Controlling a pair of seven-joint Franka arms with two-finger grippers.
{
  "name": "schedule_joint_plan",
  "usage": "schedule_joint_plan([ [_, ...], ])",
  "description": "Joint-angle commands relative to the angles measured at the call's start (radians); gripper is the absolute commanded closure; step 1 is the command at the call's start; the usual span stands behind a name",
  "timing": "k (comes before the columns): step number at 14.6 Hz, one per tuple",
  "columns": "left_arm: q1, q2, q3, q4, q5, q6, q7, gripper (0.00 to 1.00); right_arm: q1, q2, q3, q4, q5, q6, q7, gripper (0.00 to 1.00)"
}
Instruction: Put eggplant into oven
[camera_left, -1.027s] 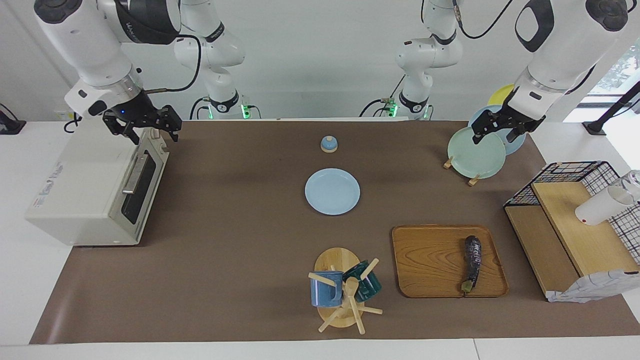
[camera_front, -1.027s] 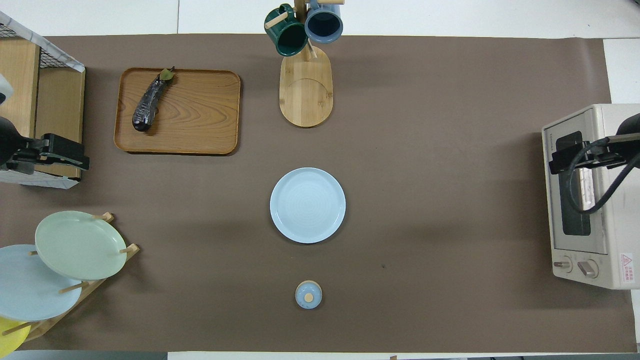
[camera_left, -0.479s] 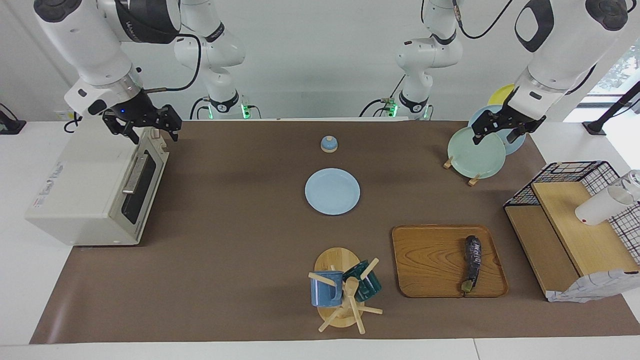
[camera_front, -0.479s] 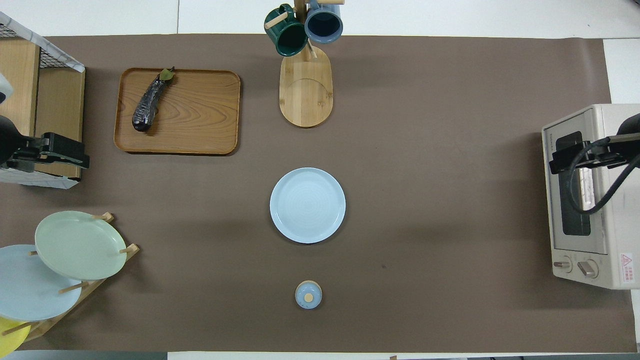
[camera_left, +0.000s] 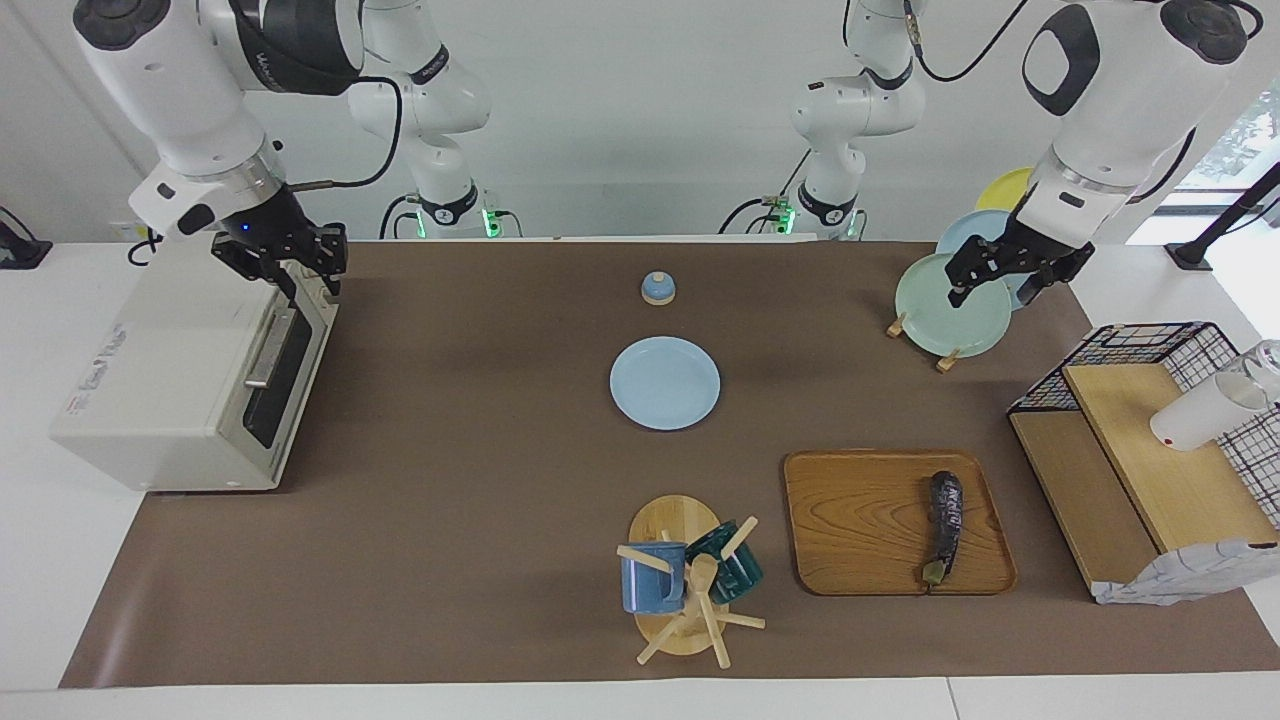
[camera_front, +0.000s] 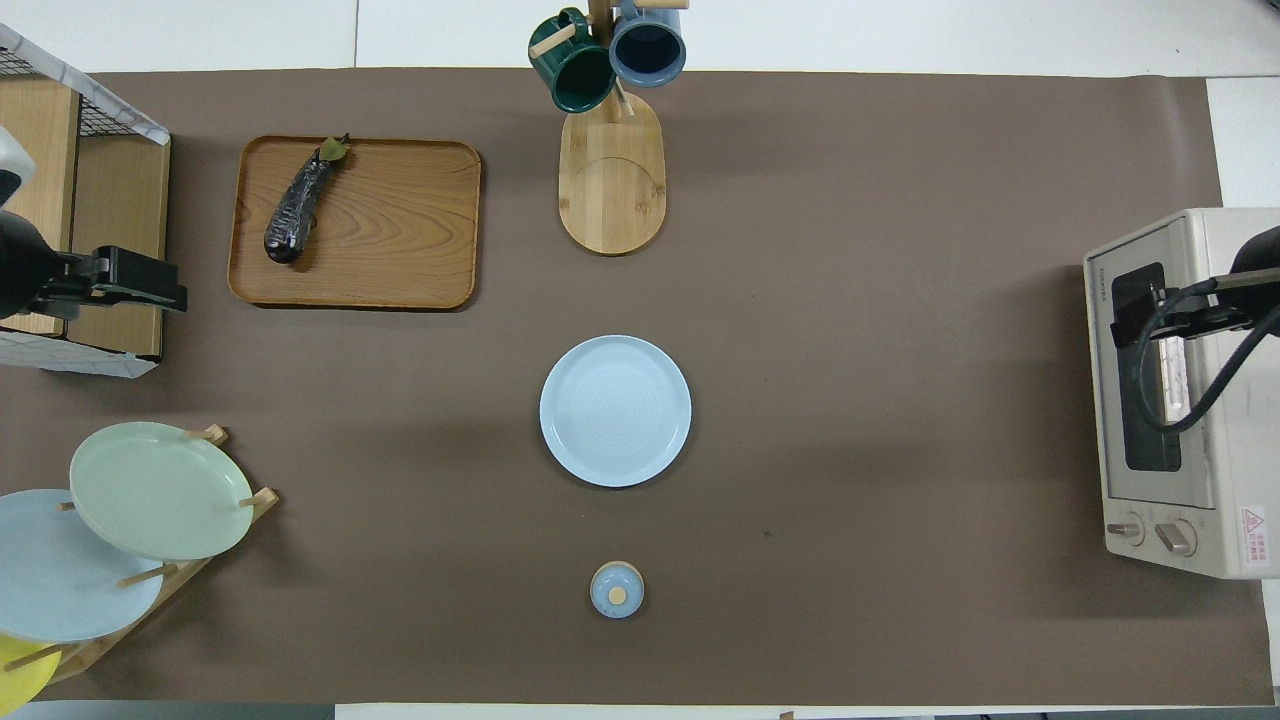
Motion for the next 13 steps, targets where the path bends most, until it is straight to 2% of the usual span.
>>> schedule_joint_plan([
  [1, -0.002, 0.076, 0.004, 0.017, 0.008, 0.052, -0.004, 0.00, -0.045, -0.051, 0.004, -0.100, -0.024, 0.058, -0.016, 1.00],
  [4, 0.005, 0.168, 0.007, 0.056, 0.008, 0.096, 0.003, 0.00, -0.043, -0.061, 0.006, -0.181, -0.117, 0.143, 0.095, 1.00],
  [8, 0.003, 0.298, 0.005, 0.085, 0.008, 0.168, 0.040, 0.00, -0.048, -0.050, 0.004, -0.264, -0.167, 0.254, 0.098, 1.00],
  [10, 0.005, 0.364, 0.007, 0.083, 0.012, 0.266, 0.092, 0.00, -0.051, -0.036, 0.006, -0.282, -0.219, 0.280, 0.101, 1.00],
  [13, 0.021, 0.445, 0.007, 0.080, 0.018, 0.366, 0.195, 0.00, -0.086, -0.022, 0.006, -0.304, -0.231, 0.312, 0.100, 1.00],
])
